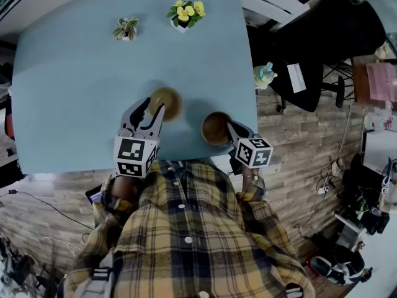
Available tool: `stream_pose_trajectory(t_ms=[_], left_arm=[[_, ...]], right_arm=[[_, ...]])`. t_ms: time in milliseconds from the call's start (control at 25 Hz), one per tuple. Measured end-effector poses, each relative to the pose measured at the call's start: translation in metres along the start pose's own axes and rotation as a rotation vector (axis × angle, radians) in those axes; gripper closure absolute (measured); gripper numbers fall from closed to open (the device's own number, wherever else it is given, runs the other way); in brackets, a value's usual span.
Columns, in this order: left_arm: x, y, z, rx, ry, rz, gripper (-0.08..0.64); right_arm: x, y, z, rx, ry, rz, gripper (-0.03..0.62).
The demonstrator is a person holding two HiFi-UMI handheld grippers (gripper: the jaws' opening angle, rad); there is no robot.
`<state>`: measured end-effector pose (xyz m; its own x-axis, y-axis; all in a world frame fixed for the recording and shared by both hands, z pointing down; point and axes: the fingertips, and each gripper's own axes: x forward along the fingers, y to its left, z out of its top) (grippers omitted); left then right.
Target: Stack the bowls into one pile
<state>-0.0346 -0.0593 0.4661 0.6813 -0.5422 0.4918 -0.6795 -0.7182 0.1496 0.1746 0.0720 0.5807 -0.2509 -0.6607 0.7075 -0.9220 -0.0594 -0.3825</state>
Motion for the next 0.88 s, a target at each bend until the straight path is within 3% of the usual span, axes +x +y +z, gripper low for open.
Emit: stream_pose_trajectory(t_ms=[520,880], left_arm=[[-0.009,0.007,0.005,-0.017,-0.030,0.032,0.413],[-0.025,0.025,0.002,-0.052,-0.046,0.102,0.413]], right_arm=[[0.003,0.028,0.066,-0.073,-0.090,0.069,0.575],[0.030,0.065,0.110,-0.190,-0.094,0.152,0.577]])
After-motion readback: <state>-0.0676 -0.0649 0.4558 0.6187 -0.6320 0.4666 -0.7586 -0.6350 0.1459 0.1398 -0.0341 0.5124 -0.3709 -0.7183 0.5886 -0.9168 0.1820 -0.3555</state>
